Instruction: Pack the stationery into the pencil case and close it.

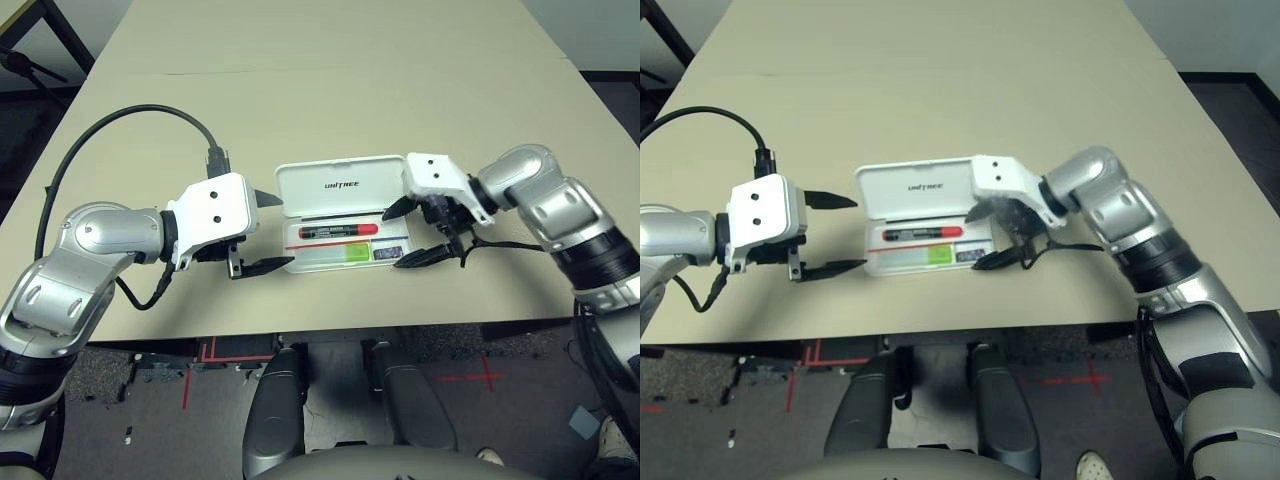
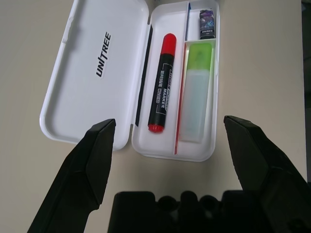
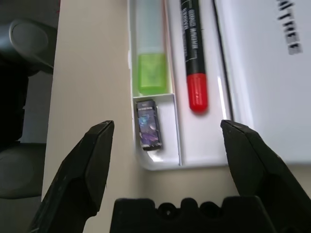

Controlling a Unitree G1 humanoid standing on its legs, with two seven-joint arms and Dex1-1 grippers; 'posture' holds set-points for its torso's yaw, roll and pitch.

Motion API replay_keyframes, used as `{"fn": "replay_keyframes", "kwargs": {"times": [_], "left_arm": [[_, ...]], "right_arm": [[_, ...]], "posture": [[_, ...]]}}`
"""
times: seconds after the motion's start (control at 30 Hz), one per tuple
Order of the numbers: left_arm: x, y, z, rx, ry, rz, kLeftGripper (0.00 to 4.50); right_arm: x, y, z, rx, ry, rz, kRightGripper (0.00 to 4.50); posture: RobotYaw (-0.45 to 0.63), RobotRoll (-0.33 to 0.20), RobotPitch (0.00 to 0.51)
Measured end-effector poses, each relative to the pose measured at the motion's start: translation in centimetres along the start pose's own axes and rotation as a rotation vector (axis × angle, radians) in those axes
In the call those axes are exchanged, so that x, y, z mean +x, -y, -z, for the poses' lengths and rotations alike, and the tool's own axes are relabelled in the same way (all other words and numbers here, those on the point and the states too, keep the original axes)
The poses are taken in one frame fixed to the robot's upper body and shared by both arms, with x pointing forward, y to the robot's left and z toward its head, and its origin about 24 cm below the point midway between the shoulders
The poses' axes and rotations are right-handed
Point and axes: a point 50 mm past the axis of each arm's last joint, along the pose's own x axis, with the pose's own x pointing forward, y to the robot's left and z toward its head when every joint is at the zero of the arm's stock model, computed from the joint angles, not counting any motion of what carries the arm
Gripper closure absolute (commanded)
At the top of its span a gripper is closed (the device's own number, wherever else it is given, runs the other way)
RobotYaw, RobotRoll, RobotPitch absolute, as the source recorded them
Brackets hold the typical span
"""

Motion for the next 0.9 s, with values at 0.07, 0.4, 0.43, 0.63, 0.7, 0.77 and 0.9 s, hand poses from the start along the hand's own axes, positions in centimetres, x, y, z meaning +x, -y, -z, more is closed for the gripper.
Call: {"fn": "replay_keyframes", "kwargs": {"times": [0.07,0.4,0.43,0.63,0.7,0.77,0.9], "left_arm": [[0.0,0.1,0.2,-0.006,-0.006,0.002,0.0],[-0.4,-0.1,1.4,-0.036,-0.045,-0.013,0.0],[-0.4,-0.2,1.5,-0.039,-0.046,-0.015,0.0],[-0.6,-1.1,2.8,-0.095,-0.075,-0.058,0.0],[-0.6,-1.9,3.0,-0.116,-0.067,-0.097,0.0],[-0.6,-2.8,3.3,-0.151,-0.062,-0.146,0.38],[-0.5,-5.2,4.4,-0.242,-0.066,-0.277,1.74]], "right_arm": [[-1.5,0.0,0.1,0.037,0.017,0.028,0.02],[-8.0,-1.3,-0.2,0.166,0.033,0.166,0.02],[-8.3,-1.5,-0.1,0.173,0.032,0.173,0.02],[-8.1,-2.5,0.9,0.227,0.016,0.158,0.02],[-8.3,-2.7,1.0,0.237,0.025,0.167,0.02],[-8.7,-2.9,0.9,0.234,0.028,0.188,0.0],[-8.5,-3.1,1.1,0.236,0.027,0.192,0.0]], "posture": [[0.1,0.0,0.196],[0.07,0.0,0.198],[0.06,0.0,0.199],[0.04,0.0,0.194],[0.03,0.0,0.192],[0.03,0.0,0.19],[0.02,0.0,0.189]]}}
